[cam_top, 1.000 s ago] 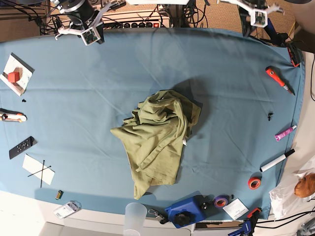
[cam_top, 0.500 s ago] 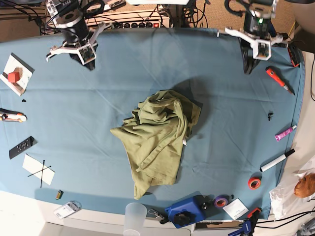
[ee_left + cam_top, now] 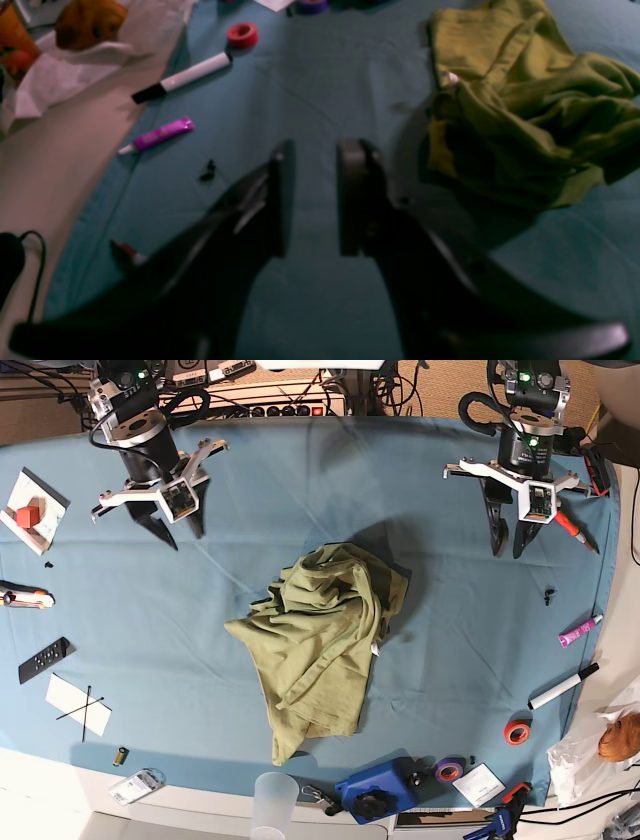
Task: Layout the t-shirt on the table in an organized manner, then fold the t-shirt properly
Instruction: 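Lower both grippers from rest toward the table near the shirt, then move the right gripper over the crumpled green shirt and pinch its fabric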
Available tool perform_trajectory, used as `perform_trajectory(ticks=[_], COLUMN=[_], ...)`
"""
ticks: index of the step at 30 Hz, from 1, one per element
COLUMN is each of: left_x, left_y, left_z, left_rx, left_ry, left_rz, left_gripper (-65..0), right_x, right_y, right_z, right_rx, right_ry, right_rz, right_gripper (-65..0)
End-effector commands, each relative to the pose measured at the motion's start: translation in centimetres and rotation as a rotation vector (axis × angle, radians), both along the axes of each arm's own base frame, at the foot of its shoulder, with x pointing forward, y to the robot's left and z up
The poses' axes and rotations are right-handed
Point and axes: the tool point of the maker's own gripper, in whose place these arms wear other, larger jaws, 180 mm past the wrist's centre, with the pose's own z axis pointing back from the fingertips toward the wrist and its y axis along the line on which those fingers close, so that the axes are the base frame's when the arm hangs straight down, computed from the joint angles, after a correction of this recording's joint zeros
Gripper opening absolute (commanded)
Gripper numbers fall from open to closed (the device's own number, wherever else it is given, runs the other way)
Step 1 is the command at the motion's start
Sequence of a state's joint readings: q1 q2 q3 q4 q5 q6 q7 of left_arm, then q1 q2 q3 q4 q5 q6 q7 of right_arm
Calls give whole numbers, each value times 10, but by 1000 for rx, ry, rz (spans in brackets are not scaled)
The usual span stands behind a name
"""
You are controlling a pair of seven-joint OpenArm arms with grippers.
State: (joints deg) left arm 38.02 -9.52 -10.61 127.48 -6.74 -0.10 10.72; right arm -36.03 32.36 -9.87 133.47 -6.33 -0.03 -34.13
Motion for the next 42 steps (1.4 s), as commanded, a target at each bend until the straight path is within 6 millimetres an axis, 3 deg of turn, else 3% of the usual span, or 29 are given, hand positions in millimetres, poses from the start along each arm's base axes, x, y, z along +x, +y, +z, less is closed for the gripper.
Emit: perform_trajectory(ticks=[1,5,10,13,22,31,42], left_x=[2,2,2,2,2,2,2], left_y=[0,0,-1,-1,-1,-1,-1], left_z=[12,12,12,12,12,12,12], left_rx=[4,4,-3,-4,-4,-4,-4], left_ry=[-47,-48,-48,-49,-49,-49,-49], left_rz=[-4,-4,2,4,3,3,3], left_gripper=[-473,-473,-473,-473,-473,-473,-473], right_x=[4,14,29,37,34,59,49], right_y=[3,0,29,36,50,29,83], right_z=[12,12,22,31,28,-14,-21], right_rx=[3,52,154,185,186,164,337], right_ry=[-48,-17,-1,-37,-19,41,129], right_rz=[14,-40,62,69,133,91,235], right_gripper=[-389,-389,-389,-389,-389,-390,-390])
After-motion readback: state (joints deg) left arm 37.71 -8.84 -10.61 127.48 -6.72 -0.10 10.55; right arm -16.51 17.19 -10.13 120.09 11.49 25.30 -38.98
